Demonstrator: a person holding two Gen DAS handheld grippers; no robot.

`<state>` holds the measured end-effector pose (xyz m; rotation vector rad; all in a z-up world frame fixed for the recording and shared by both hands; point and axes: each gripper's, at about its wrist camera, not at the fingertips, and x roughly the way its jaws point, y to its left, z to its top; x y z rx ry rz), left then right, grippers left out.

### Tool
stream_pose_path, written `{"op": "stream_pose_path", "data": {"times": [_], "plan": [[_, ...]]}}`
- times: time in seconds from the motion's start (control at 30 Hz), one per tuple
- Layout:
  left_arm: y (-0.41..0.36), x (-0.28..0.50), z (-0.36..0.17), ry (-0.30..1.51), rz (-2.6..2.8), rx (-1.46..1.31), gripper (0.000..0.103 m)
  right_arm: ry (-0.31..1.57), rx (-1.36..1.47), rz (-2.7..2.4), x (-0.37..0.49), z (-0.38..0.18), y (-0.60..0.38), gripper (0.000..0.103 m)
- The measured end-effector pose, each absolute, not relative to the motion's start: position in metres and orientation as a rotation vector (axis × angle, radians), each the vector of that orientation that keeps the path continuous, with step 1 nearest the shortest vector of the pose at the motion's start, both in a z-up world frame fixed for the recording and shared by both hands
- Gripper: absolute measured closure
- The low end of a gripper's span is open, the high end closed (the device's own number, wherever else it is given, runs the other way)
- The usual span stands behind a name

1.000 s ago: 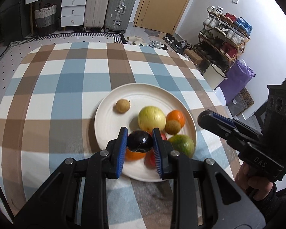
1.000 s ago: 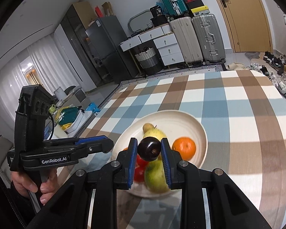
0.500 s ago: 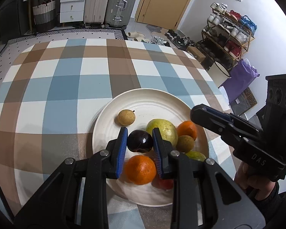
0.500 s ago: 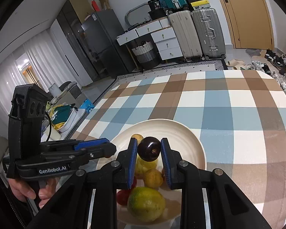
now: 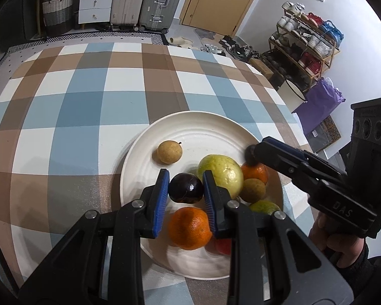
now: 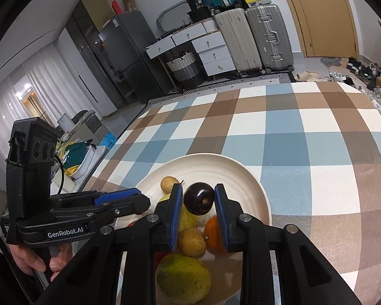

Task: Organize fruits
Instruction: 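Open both tools and withdraw them from the plate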

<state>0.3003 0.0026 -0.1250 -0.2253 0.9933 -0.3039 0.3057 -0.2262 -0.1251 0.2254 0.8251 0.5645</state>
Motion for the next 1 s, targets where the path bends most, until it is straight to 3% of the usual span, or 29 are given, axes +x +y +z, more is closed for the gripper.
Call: {"op": "stream_pose_path", "data": {"times": [0.03, 0.07, 0.6, 0.73, 0.8, 1.0], "plan": [[0.003, 0.300, -0.124, 0.990, -0.305, -0.228, 0.079, 0.825, 0.234, 0.560, 0.306, -0.125, -0.228, 0.059], [0.003, 0.299, -0.123, 0.987, -0.306, -0.232, 0.079, 0.821, 0.249, 0.563, 0.305, -0.123, -0.230, 0.057], [0.012, 0.254, -0.078, 0.893, -0.258, -0.216, 0.079, 0.703, 0.278, 0.535, 0.269, -0.081, -0.248, 0.053], [0.008, 0.233, -0.064, 0.858, -0.261, -0.196, 0.079, 0.656, 0.262, 0.538, 0.247, -0.068, -0.249, 0.038], [0.006, 0.221, -0.056, 0.839, -0.260, -0.193, 0.078, 0.634, 0.264, 0.538, 0.237, -0.063, -0.250, 0.036], [0.002, 0.181, -0.039, 0.768, -0.235, -0.175, 0.050, 0.578, 0.255, 0.541, 0.206, -0.052, -0.252, 0.024]]}}
